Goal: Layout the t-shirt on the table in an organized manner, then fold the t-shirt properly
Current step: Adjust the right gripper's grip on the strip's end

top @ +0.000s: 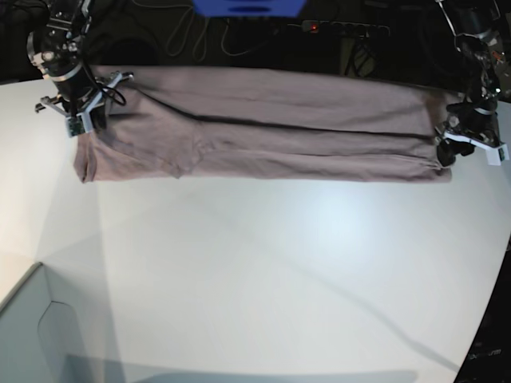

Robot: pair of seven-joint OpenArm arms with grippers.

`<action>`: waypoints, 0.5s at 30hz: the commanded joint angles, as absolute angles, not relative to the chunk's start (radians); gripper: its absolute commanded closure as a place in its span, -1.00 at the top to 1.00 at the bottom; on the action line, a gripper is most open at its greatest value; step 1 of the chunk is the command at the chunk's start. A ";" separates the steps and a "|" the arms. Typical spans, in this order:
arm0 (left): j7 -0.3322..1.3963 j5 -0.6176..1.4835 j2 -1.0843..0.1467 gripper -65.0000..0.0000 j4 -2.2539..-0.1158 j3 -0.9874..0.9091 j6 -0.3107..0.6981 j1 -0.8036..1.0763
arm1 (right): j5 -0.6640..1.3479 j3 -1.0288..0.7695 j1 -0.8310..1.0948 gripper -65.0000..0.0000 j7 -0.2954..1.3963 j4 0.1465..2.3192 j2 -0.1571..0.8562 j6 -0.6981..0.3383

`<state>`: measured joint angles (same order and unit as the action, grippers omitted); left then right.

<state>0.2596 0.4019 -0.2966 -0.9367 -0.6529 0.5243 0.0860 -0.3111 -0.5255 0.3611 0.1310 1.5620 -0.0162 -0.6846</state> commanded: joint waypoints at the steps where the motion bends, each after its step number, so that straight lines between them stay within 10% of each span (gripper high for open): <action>1: 0.257 0.406 -0.311 0.11 -0.947 -0.657 0.526 0.082 | -0.300 -0.530 0.360 -1.00 0.108 1.575 -0.008 -0.698; 15: 0.257 0.406 -0.311 0.11 -0.949 -0.657 0.526 0.087 | -0.298 -0.619 0.374 -1.00 0.101 1.623 -0.071 -0.698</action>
